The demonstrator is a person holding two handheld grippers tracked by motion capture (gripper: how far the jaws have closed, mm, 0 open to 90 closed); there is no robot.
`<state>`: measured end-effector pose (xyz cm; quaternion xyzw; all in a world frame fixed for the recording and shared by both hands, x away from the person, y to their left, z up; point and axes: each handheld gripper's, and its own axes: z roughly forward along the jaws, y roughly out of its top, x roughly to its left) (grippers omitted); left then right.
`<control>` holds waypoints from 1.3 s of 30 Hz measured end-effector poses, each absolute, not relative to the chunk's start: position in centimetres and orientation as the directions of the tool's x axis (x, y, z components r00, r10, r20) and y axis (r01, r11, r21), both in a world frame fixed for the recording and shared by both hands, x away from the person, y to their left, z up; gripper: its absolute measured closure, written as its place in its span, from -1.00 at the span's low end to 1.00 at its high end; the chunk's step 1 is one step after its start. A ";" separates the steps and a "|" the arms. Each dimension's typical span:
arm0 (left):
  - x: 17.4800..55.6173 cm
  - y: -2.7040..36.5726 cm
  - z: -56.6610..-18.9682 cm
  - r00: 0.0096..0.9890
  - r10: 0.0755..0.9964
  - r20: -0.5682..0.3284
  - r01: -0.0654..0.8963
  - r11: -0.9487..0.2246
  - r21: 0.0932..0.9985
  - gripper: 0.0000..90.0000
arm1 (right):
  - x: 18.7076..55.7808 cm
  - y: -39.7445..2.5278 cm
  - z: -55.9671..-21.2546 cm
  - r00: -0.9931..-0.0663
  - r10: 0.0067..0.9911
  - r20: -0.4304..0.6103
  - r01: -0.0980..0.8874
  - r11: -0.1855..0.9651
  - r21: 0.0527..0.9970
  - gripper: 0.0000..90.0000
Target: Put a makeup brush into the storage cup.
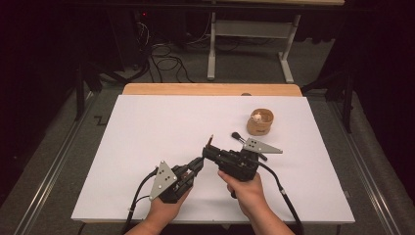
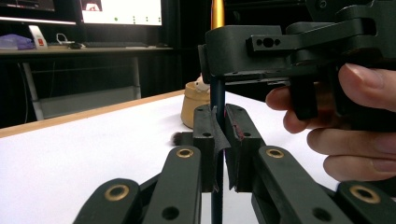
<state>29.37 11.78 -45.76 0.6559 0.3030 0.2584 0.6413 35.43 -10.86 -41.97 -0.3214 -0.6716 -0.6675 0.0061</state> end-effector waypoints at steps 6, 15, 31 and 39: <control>29.4 11.8 -45.8 0.683 0.729 -0.050 0.066 0.006 0.998 0.86 | 35.4 -10.9 -42.0 -0.793 0.422 0.438 0.441 -0.098 0.892 0.77; 29.4 11.7 -45.8 0.683 0.729 -0.050 0.067 0.006 0.998 0.86 | 35.3 -10.8 -42.0 -0.795 0.425 0.433 0.436 -0.097 0.895 0.85; 29.6 11.8 -45.8 0.694 0.717 -0.067 0.090 0.006 0.996 0.84 | 35.3 -10.8 -42.0 -0.801 0.436 0.411 0.418 -0.085 0.904 0.88; 29.7 11.7 -45.8 0.700 0.710 -0.077 0.108 0.001 0.994 0.66 | 35.2 -10.9 -41.9 -0.803 0.441 0.401 0.407 -0.084 0.909 0.88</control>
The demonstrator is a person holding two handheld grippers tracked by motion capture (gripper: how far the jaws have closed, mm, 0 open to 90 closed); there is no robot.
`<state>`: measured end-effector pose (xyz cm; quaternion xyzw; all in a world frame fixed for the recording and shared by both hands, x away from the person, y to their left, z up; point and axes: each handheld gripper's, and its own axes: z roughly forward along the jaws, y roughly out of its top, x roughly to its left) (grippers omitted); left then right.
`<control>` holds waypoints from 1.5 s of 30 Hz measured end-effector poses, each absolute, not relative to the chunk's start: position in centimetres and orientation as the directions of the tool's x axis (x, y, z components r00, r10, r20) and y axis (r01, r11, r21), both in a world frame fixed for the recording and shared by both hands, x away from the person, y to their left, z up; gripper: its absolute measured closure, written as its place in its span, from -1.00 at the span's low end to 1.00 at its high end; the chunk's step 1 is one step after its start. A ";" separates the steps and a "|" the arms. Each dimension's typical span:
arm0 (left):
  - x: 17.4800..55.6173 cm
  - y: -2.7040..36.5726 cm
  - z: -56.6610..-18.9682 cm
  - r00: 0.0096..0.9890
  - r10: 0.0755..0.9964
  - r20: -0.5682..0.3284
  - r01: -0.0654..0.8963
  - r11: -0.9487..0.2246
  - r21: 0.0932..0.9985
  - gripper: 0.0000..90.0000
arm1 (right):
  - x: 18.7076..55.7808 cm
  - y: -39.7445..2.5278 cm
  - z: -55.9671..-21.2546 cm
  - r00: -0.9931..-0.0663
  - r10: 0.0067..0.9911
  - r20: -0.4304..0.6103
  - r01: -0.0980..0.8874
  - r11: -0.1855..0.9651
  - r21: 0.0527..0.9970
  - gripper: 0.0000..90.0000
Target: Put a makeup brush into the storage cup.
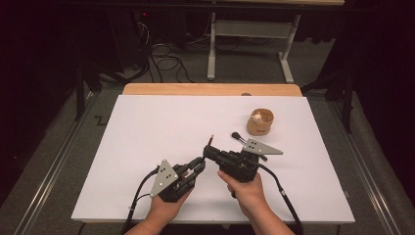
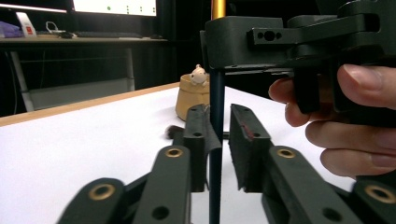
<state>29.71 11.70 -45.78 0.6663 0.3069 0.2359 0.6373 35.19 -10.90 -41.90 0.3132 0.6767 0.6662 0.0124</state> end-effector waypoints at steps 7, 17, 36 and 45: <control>30.0 12.0 -45.7 0.710 0.699 -0.082 0.116 -0.002 0.993 0.40 | 35.2 -11.1 -41.8 -0.804 0.452 0.386 0.395 -0.080 0.915 0.88; 30.4 12.4 -45.7 0.704 0.707 -0.066 0.122 -0.029 0.992 0.18 | 35.2 -11.5 -41.6 -0.805 0.479 0.350 0.363 -0.070 0.929 0.88; 31.3 15.6 -45.6 0.668 0.744 -0.029 0.199 -0.141 0.970 -0.41 | 35.3 -12.8 -40.8 -0.801 0.521 0.297 0.307 -0.070 0.949 0.87; 31.7 17.7 -47.5 0.594 0.799 -0.096 0.286 -0.098 0.953 -0.66 | 35.4 -13.1 -40.8 -0.797 0.541 0.269 0.283 -0.059 0.957 0.87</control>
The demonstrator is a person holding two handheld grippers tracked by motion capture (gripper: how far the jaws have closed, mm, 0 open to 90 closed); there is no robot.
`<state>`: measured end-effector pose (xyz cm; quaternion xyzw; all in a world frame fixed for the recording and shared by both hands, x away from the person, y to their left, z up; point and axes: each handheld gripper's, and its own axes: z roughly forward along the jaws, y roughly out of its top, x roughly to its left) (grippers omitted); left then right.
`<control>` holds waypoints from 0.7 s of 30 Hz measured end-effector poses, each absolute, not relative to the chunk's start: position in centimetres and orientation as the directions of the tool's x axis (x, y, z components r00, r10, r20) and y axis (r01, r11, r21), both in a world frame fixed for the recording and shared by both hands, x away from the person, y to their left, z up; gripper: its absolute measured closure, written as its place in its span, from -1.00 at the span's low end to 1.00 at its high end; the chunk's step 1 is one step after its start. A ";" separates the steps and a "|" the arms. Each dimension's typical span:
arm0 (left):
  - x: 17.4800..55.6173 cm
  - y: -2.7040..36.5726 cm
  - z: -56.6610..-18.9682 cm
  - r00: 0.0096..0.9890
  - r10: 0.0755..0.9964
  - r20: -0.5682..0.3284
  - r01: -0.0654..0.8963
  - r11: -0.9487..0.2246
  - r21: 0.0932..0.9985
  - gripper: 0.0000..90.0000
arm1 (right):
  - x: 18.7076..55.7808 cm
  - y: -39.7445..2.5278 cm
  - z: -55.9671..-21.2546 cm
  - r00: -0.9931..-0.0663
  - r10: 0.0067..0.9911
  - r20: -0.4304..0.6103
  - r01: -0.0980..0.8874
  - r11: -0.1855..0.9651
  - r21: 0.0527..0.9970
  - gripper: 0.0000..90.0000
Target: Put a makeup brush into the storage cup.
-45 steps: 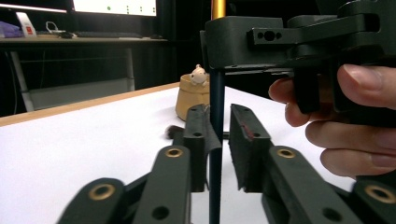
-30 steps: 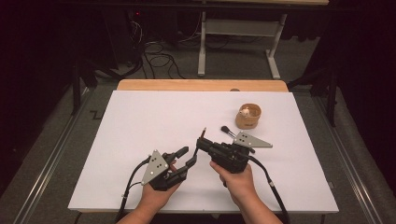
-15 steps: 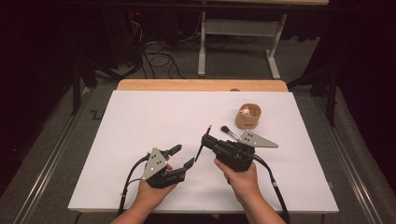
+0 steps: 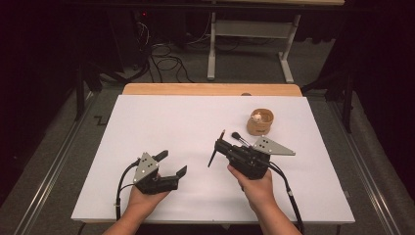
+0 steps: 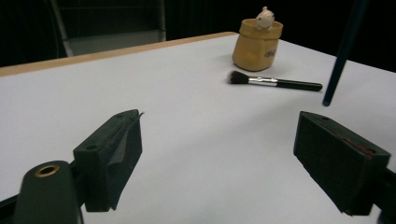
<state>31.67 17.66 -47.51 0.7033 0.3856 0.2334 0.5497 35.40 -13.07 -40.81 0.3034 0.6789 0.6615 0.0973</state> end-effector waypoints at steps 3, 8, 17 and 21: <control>31.8 17.7 -47.8 0.582 0.808 -0.090 0.308 -0.117 0.944 -0.73 | 35.5 -13.3 -40.8 -0.793 0.548 0.266 0.279 -0.061 0.958 0.87; 31.8 18.0 -47.9 0.560 0.828 -0.045 0.285 -0.141 0.948 -0.78 | 35.7 -13.7 -40.9 -0.785 0.564 0.255 0.273 -0.054 0.960 0.87; 31.8 18.5 -47.6 0.539 0.841 -0.041 0.271 -0.127 0.954 -0.86 | 36.0 -14.9 -40.8 -0.767 0.597 0.236 0.256 -0.052 0.965 0.87; 31.7 18.5 -47.5 0.544 0.838 -0.039 0.267 -0.128 0.955 -0.89 | 36.1 -15.8 -40.6 -0.753 0.615 0.234 0.249 -0.063 0.966 0.87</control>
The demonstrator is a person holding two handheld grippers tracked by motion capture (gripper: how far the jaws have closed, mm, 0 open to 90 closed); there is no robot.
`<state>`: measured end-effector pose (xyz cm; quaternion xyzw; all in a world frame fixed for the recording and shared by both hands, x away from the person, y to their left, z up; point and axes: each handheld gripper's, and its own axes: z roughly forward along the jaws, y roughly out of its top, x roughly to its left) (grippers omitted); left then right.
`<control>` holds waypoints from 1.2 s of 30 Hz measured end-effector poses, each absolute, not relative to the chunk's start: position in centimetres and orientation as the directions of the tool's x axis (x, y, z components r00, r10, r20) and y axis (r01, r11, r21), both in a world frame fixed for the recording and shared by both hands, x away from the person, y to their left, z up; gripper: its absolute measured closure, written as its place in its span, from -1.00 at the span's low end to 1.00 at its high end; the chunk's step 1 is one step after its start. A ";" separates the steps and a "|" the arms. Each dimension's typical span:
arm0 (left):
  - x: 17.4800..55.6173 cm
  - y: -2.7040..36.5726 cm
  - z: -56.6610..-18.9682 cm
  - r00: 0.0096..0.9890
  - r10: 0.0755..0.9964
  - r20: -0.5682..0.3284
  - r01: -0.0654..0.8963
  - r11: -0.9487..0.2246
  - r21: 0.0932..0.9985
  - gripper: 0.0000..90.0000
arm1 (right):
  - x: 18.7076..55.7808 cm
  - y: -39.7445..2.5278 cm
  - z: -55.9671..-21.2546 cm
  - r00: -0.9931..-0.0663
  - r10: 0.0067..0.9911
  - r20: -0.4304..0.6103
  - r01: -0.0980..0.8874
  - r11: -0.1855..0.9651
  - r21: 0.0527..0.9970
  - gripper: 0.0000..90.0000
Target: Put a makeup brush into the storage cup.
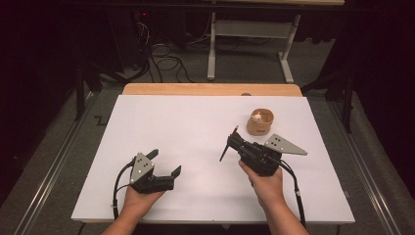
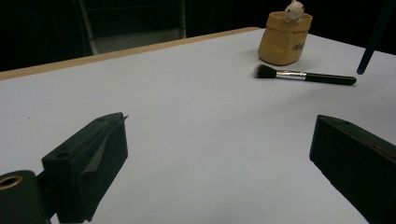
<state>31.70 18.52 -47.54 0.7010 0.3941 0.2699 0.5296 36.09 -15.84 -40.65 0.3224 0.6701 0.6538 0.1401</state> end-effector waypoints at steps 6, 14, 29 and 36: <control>31.7 18.6 -47.4 0.538 0.842 -0.038 0.268 -0.129 0.955 -0.94 | 36.2 -17.2 -40.5 -0.733 0.644 0.220 0.237 -0.061 0.970 0.87; 31.7 18.7 -47.4 0.535 0.844 -0.046 0.278 -0.125 0.952 -1.00 | 36.2 -18.8 -40.7 -0.707 0.681 0.192 0.222 -0.045 0.974 0.87; 31.6 18.4 -47.4 0.545 0.838 -0.042 0.280 -0.134 0.951 -1.00 | 35.5 -23.6 -41.5 -0.633 0.751 0.190 0.230 -0.052 0.972 0.87; 31.6 18.4 -47.4 0.545 0.838 -0.042 0.277 -0.132 0.952 -1.00 | 35.4 -25.5 -41.5 -0.597 0.778 0.195 0.217 -0.077 0.973 0.87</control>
